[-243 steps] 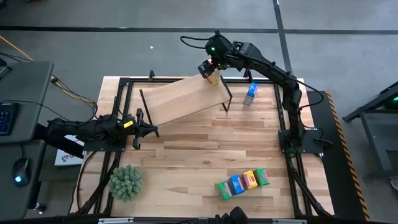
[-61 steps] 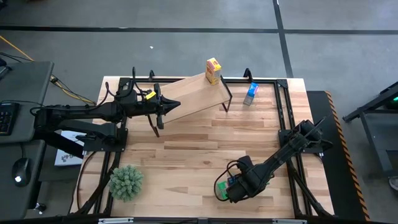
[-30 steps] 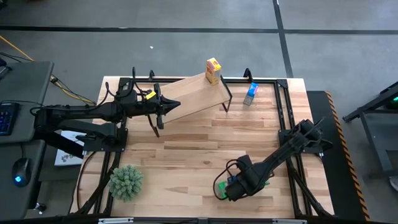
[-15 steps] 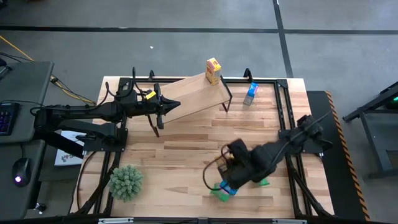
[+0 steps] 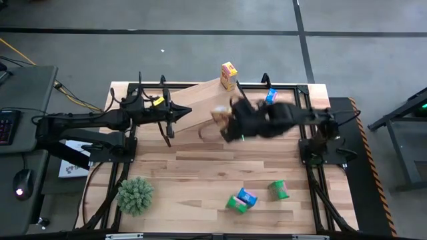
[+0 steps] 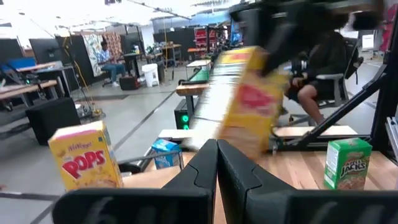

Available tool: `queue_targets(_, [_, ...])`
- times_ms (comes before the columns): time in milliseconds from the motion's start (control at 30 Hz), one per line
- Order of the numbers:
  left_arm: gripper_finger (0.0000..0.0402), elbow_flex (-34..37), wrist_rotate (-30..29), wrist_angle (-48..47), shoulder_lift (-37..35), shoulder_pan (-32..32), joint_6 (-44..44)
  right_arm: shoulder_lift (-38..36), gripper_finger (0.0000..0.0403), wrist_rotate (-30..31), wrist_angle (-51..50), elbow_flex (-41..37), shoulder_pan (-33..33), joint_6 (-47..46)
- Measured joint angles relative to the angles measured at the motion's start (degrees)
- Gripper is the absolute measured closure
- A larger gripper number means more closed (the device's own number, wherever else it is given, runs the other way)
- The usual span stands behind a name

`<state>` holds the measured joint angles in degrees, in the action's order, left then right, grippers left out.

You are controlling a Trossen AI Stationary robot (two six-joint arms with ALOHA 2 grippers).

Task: Stack cereal on shelf
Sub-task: Put the yellow cereal box on the shelf aligned with the yellow cereal

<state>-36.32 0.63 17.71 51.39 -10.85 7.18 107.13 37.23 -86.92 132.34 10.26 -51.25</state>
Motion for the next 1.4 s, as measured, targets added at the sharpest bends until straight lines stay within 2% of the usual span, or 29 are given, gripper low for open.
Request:
queue_targets(200, [0.0398, 0.0, -0.03, -1.68, -5.22, 0.0, 0.07, 0.0, 0.0276, -6.35, 14.49, 1.05, -12.82, 17.48])
queue_targets(300, [0.0398, 0.0, -0.03, -4.13, -7.29, 0.0, 0.0, 0.36, 0.0276, -9.11, 19.52, 1.11, -17.92, 22.71])
queue_targets(467, [0.0398, 0.0, -0.03, -5.45, -8.37, 0.0, 0.04, 2.24, 0.0276, -12.29, 17.4, 1.11, -23.62, 24.66])
queue_targets(633, [0.0398, 0.0, -0.36, -5.45, -8.3, 0.0, 0.57, 4.42, 0.0276, -18.01, 8.9, 1.05, -25.48, 24.33])
queue_targets(833, [0.0398, 0.0, -1.53, -4.89, -8.3, 0.0, 0.57, 4.7, 0.0276, -18.26, 5.49, 1.05, -25.65, 23.13])
queue_targets(933, [0.0398, 0.0, -1.54, -4.89, -8.3, 0.0, 0.57, 4.7, 0.0276, -18.67, 0.06, 1.31, -25.65, 24.47])
queue_targets(1167, [0.0399, 0.0, -1.52, -4.49, -8.26, 0.0, 0.57, 4.66, 0.0276, -18.85, -1.7, 1.86, -25.61, 35.56])
queue_targets(1400, [0.0399, 0.0, -1.52, -4.25, -7.72, 0.0, 0.57, 4.66, 0.0276, -18.21, -1.27, 1.84, -25.61, 62.69])
